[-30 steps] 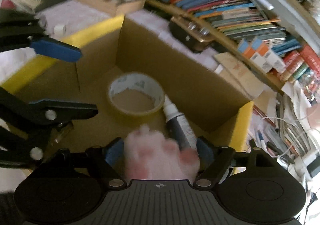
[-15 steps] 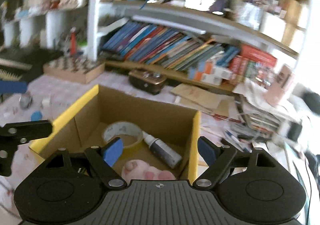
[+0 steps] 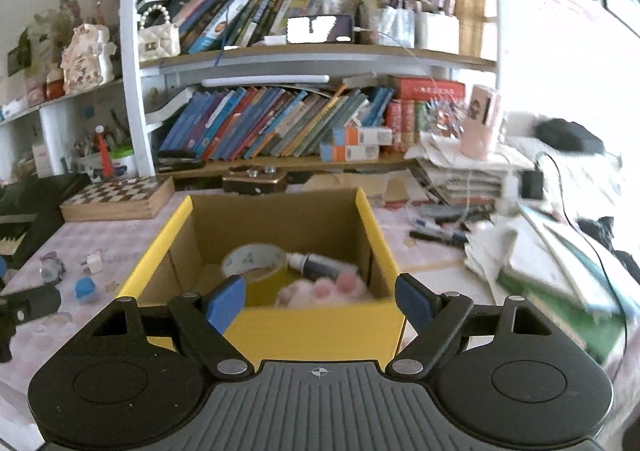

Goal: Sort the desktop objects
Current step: 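Withdraw both tools from the box back over the table, then reach the right tool to the blue block while the left tool reaches the small white box, then grasp the blue block with the right tool while the left tool grasps the white box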

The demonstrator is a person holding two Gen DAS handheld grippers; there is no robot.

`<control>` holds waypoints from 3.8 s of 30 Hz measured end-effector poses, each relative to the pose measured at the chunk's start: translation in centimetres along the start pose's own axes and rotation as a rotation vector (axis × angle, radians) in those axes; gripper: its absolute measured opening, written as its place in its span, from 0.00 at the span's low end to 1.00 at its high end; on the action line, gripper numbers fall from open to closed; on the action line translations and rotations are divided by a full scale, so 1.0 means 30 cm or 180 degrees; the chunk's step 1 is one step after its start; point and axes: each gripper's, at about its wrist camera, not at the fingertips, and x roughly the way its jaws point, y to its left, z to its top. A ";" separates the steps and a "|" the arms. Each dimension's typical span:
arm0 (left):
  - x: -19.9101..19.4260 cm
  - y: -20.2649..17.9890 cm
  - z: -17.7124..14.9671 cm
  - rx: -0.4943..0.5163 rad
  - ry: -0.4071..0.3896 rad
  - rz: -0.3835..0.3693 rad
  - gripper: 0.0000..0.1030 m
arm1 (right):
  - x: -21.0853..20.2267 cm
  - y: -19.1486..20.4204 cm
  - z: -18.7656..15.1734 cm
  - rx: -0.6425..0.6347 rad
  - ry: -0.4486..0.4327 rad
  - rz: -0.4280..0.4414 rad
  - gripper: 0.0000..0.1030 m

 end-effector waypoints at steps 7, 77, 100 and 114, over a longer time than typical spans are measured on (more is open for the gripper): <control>-0.086 0.089 -0.108 -0.0014 0.0120 0.0010 1.00 | -0.093 0.108 -0.119 0.0151 0.0174 -0.0230 0.82; -0.174 0.708 -0.281 -0.0529 0.0545 0.0592 1.00 | -0.006 0.890 -0.225 -0.0630 0.0773 0.0808 0.84; 0.260 0.807 -0.178 -0.0429 0.0733 0.0728 0.93 | 0.464 0.911 -0.087 -0.0836 0.0928 0.1023 0.83; 0.484 0.843 -0.156 -0.0334 0.0962 0.0679 0.68 | 0.641 0.971 -0.069 -0.0967 0.1075 0.1210 0.62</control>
